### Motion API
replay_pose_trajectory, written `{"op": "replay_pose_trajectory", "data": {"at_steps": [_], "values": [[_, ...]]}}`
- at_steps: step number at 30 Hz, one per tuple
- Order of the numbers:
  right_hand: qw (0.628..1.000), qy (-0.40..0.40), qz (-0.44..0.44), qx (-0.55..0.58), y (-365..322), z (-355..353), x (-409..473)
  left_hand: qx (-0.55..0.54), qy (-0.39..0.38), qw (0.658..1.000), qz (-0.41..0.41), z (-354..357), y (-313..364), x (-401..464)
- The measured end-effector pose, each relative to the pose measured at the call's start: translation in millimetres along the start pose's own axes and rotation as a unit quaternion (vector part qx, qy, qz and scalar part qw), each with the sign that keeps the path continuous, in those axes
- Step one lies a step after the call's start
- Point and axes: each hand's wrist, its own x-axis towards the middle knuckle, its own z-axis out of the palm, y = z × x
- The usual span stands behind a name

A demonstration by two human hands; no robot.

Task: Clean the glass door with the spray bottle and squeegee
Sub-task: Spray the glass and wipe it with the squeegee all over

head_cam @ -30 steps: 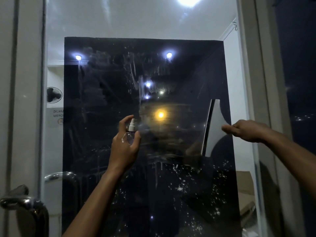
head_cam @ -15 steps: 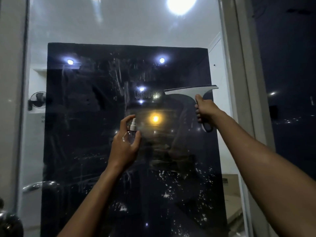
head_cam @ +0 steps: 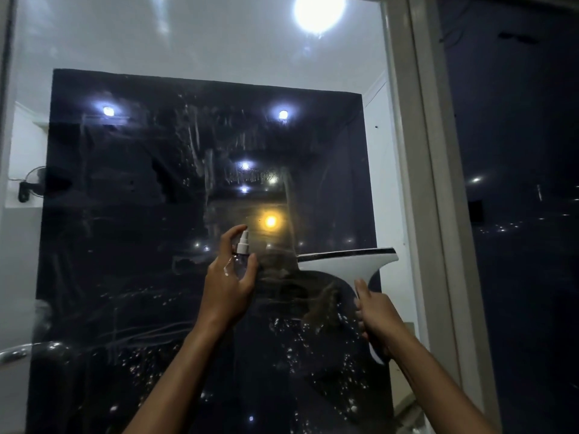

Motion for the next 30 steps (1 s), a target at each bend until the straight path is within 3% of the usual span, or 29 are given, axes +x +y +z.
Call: {"op": "replay_pose_trajectory", "data": {"at_steps": [4, 6, 8, 11, 14, 17, 24, 30], "values": [[0.989, 0.033, -0.104, -0.095, -30.5, -17.3, 1.9, -0.008, -0.002, 1.000, 0.007, 3.7, 7.5, 2.3], [0.971, 0.010, -0.176, -0.161, -59.0, -20.2, 8.4, -0.005, 0.003, 1.000, 0.019, 4.7, 9.9, 5.8], [0.923, -0.034, -0.250, -0.291, -88.7, -16.8, 17.9, -0.001, 0.010, 1.000, 0.027, 5.4, 11.2, 8.9], [0.819, -0.073, -0.301, -0.482, -123.3, -1.1, 33.0, -0.006, 0.017, 0.999, 0.028, 7.7, 12.0, 10.4], [0.774, -0.065, -0.303, -0.552, -146.6, 2.2, 43.9, -0.008, 0.016, 1.000, 0.025, 13.8, 10.1, 8.7], [0.773, -0.039, -0.268, -0.573, -167.6, -19.3, 58.9, -0.005, 0.015, 1.000, 0.026, 18.9, 7.6, 9.4], [0.847, -0.026, -0.068, -0.526, -147.2, -129.1, 84.1, -0.012, 0.004, 1.000, 0.014, 27.8, 1.5, 2.9], [0.838, -0.004, -0.106, -0.535, -136.8, -158.5, 74.7, -0.011, 0.009, 1.000, 0.012, 35.6, 14.1, 6.4]]}}
